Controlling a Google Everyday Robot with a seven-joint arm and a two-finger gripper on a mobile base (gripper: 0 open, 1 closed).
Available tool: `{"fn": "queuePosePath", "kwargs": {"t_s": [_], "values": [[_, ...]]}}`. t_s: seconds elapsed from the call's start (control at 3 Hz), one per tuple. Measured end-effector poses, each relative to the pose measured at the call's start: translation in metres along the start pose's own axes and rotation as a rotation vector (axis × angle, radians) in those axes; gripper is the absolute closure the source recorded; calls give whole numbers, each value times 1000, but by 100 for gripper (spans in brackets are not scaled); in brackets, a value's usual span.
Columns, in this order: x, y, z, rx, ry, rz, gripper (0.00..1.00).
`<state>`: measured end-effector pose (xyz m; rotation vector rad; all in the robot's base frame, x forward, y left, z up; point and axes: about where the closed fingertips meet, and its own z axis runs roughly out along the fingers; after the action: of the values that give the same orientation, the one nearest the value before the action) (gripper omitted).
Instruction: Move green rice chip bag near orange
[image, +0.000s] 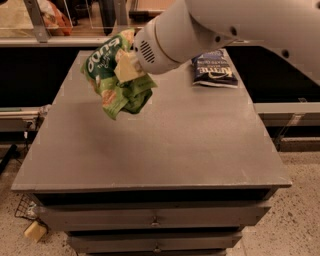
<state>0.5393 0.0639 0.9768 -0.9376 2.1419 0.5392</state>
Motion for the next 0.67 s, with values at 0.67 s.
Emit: {"fn": "queuePosePath", "kwargs": {"t_s": [0.67], "values": [[-80, -133, 13, 128, -239, 136, 100]]}}
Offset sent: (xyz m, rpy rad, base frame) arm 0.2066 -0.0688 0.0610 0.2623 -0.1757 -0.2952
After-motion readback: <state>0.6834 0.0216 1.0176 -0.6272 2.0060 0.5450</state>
